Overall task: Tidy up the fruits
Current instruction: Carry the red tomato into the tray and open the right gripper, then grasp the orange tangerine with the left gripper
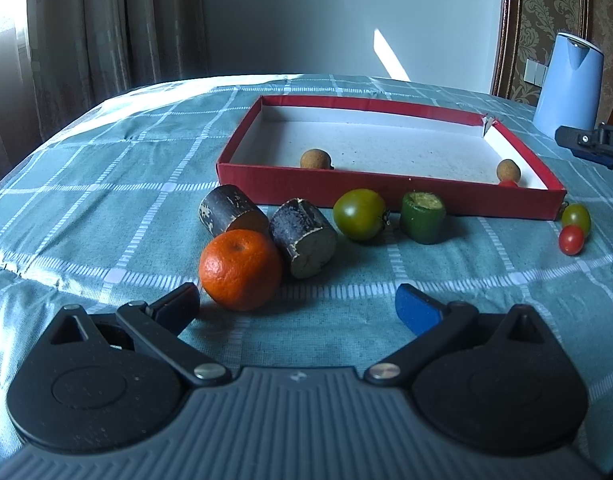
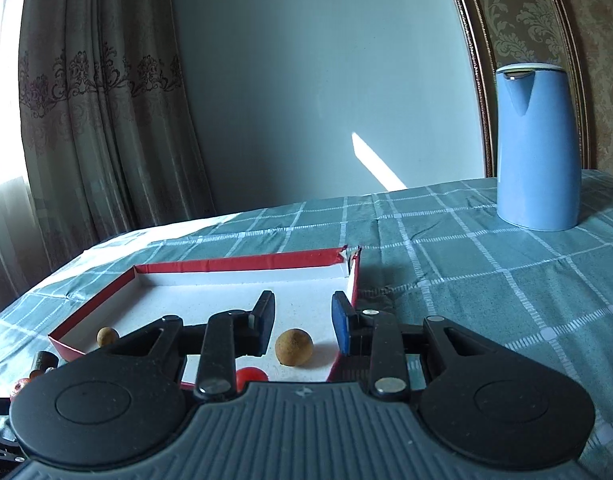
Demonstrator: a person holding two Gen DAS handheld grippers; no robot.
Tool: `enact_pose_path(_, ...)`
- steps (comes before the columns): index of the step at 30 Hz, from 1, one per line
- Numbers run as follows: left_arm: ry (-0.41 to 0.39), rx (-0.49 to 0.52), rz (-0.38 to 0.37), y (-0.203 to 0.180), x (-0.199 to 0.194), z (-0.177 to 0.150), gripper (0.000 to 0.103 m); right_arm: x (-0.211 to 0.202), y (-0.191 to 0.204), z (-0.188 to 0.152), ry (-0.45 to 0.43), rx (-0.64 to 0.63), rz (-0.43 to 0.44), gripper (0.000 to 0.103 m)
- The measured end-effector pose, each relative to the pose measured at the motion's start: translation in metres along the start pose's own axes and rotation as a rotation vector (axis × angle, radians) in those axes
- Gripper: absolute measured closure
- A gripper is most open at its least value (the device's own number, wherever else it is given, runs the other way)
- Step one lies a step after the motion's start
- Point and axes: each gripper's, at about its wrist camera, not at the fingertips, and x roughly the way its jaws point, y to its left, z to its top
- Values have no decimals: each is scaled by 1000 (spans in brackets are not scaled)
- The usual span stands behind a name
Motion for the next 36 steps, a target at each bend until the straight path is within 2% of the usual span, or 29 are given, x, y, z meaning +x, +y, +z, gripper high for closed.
enact_pose_path(5,-23,-10,2,2,-4,-1,0,-26,-9,-24,67,-2,-23,73)
enact_pose_path(7,-56,-24,-5,4,-9,-2,0,-33,-12,-30,80,22,-16,72)
enact_pose_path(10,-118,-42,-17,9,-20,-6,0,-43,-13,-34,50,47,4,72)
enact_pose_path(11,-131,-41,-11,11,-23,-8,0,-45,-13,-35,38,44,4,68)
enact_pose_path(12,-141,-34,-5,12,-26,-9,0,-46,-12,-35,34,41,7,49)
enact_pose_path(14,-169,-13,5,16,-33,-13,0,-46,-13,-35,26,42,10,26)
enact_pose_path(19,-176,-15,62,31,-35,-11,5,-41,-22,-36,60,87,30,26)
enact_pose_path(25,-119,30,79,37,-22,-2,9,-41,-26,-37,60,119,44,26)
enact_pose_path(30,-82,57,38,33,-11,5,23,-40,-27,-37,68,124,46,26)
enact_pose_path(32,-65,63,16,31,-6,6,43,-40,-27,-37,70,127,47,26)
enact_pose_path(33,-58,63,3,30,-4,5,49,-40,-27,-37,70,127,47,26)
enact_pose_path(34,-47,61,-14,30,-3,5,61,-40,-28,-37,71,129,47,26)
enact_pose_path(36,-48,56,-6,30,-2,3,64,-39,-28,-37,74,131,47,26)
